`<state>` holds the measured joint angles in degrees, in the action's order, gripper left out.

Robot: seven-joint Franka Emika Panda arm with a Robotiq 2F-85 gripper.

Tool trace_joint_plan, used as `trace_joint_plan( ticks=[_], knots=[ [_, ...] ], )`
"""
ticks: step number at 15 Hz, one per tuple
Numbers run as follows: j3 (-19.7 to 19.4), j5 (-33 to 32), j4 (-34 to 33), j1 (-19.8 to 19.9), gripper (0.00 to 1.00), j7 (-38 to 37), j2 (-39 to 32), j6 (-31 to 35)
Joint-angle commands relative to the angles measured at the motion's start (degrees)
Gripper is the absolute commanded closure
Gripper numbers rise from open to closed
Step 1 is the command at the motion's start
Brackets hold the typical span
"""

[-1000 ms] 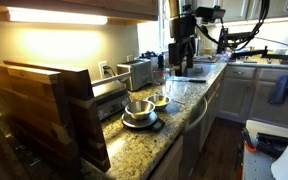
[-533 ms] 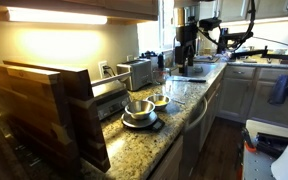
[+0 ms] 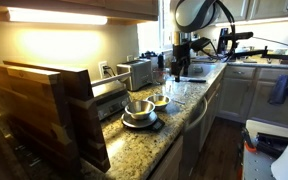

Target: Take the spoon and use it to scoop the contents from the right silver bowl and into the left silver bowl then put the spoon next to the right silver bowl

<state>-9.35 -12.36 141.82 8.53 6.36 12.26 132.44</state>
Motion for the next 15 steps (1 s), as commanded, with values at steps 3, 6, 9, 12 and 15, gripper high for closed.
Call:
trace_joint_plan(
  ticks=[3, 6, 9, 12, 15],
  knots=[
    [0.36, 0.17, -0.76, 0.2, 0.0, 0.07, -1.52, -0.07],
    [0.38, 0.17, -0.8, 0.19, 0.0, 0.07, -1.44, -0.07],
    [-1.36, 0.83, -3.67, 1.06, 0.0, 3.07, -4.36, 0.55],
    [-4.09, 3.88, -7.5, 1.73, 0.0, 10.06, -8.57, 2.03],
    [-5.54, 8.39, -11.2, 2.53, 0.0, 19.35, -13.69, 4.15]
  ],
)
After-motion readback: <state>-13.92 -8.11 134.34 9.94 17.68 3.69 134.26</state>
